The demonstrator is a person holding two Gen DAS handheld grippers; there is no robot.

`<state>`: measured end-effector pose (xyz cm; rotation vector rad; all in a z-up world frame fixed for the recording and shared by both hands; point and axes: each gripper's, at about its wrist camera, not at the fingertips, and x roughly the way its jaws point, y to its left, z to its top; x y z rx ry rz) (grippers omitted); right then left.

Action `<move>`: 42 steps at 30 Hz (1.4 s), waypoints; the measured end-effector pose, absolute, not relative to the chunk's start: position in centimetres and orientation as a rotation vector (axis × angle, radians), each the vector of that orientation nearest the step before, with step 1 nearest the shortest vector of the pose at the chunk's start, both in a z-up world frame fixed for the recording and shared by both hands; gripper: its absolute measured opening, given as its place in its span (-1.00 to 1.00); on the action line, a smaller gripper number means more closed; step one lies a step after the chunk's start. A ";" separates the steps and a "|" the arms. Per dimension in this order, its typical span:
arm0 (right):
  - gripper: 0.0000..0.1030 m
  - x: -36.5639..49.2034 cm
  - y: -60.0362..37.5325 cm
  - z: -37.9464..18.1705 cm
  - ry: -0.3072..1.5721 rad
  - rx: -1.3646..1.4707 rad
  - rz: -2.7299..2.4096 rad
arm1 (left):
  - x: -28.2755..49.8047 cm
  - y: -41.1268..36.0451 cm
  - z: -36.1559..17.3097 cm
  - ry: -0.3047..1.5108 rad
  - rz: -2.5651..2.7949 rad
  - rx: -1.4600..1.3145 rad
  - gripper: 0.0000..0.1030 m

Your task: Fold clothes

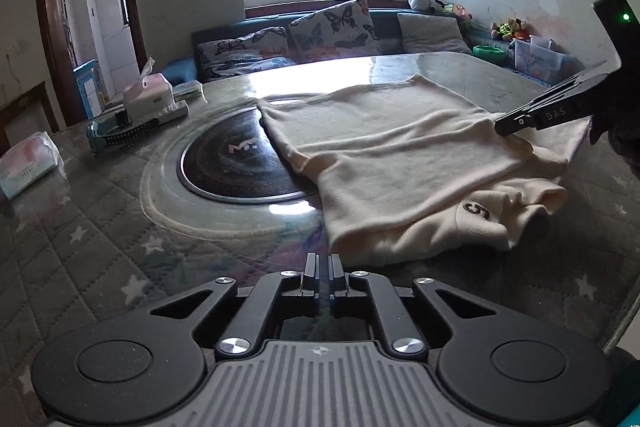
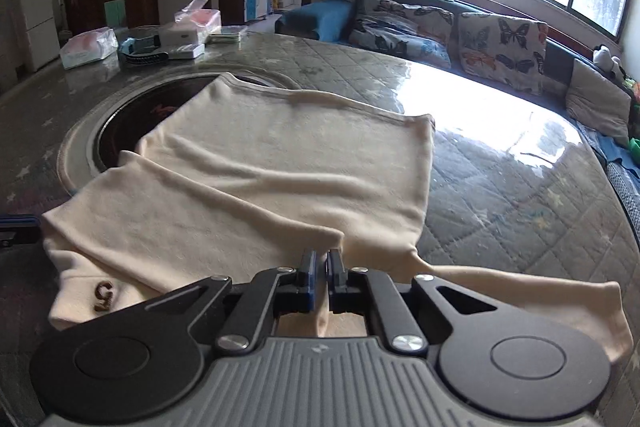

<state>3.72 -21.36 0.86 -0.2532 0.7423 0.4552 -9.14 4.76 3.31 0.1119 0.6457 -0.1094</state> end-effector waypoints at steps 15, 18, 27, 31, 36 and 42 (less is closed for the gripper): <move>-0.79 2.5 -20.1 0.3 0.716 -0.245 0.578 | 1.4 3.0 3.0 0.694 -0.099 -0.015 -0.88; -0.74 2.8 -20.5 -0.7 0.738 -0.225 0.570 | 1.4 3.7 2.4 0.705 -0.085 -0.029 -0.86; -0.59 2.4 -23.6 0.4 0.701 -0.151 0.511 | 1.1 2.9 2.8 0.699 -0.071 0.006 -0.82; -0.41 2.1 -27.6 1.1 0.671 -0.099 0.382 | 0.8 2.2 3.2 0.691 -0.068 0.030 -0.72; -0.40 3.2 -35.9 0.4 0.683 0.018 0.096 | 0.3 0.9 4.0 0.658 -0.098 0.057 -0.43; -0.32 4.6 -42.9 -0.9 0.693 0.159 -0.128 | 0.2 -0.5 4.4 0.653 -0.121 0.089 -0.24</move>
